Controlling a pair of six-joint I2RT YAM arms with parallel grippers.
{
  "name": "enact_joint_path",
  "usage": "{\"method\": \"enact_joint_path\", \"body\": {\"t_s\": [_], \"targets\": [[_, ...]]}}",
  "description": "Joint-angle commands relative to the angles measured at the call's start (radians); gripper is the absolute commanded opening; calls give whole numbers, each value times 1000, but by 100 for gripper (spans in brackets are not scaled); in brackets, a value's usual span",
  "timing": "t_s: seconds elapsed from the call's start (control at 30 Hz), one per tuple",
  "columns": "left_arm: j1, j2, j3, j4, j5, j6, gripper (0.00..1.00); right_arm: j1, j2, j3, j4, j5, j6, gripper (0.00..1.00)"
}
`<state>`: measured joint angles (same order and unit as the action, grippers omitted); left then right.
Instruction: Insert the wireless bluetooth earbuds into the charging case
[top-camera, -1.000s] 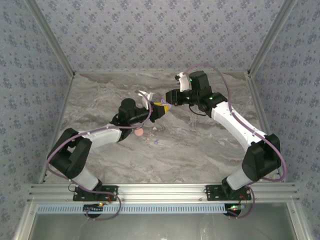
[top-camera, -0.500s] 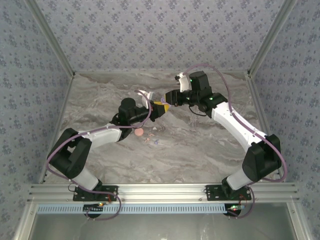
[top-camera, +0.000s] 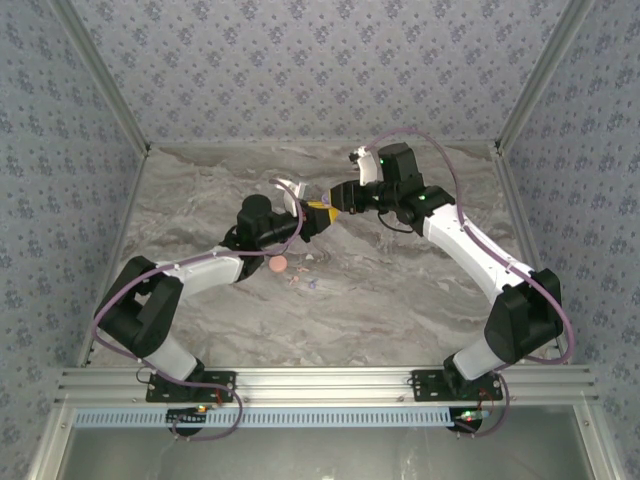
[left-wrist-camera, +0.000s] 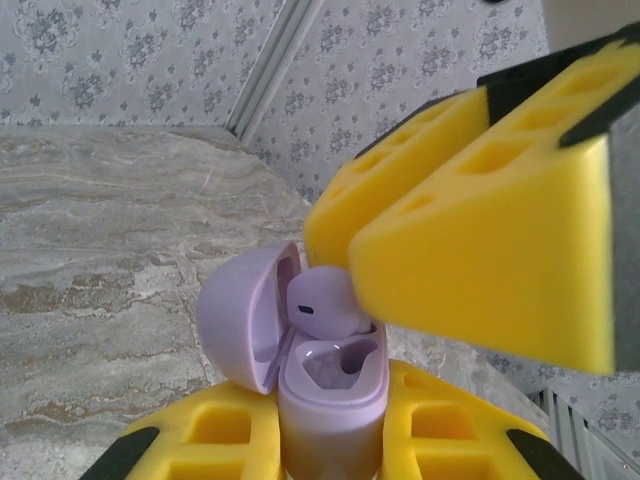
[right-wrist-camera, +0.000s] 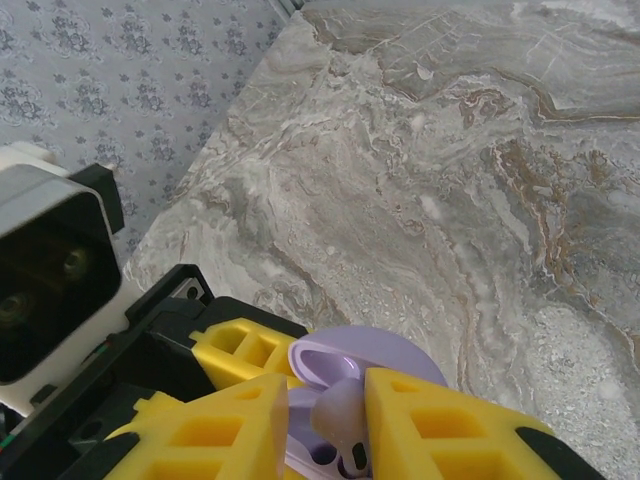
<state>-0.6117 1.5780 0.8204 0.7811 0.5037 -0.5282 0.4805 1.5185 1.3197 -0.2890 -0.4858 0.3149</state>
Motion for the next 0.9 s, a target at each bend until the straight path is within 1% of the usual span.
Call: {"method": "enact_joint_path", "body": {"t_s": [0.0,0.13,0.2,0.37,0.47,0.6,0.73,0.87], "targets": [[-8,-24,36,16,-7,29,13,6,-32,-5,-39,12,-28,29],[-10,-32,34,1,-1,51,13,7,-38,-2,-48,21,-34,32],[-14,-38,35,-18,1,82,13,6,-46,1,-54,25,-35,34],[-39,-58,49,-118,-11,197,12,12,-55,33,-102,61,-57,43],[-46,-67,52,-149,-24,231,12,16,-58,60,-147,84,-78,47],[-45,-76,50,-168,-40,259,12,22,-61,88,-208,115,-107,50],[-46,-81,53,-183,-50,279,12,24,-66,101,-250,144,-122,50],[-45,-90,61,-228,-92,301,12,25,-84,101,-267,202,-119,51]]}}
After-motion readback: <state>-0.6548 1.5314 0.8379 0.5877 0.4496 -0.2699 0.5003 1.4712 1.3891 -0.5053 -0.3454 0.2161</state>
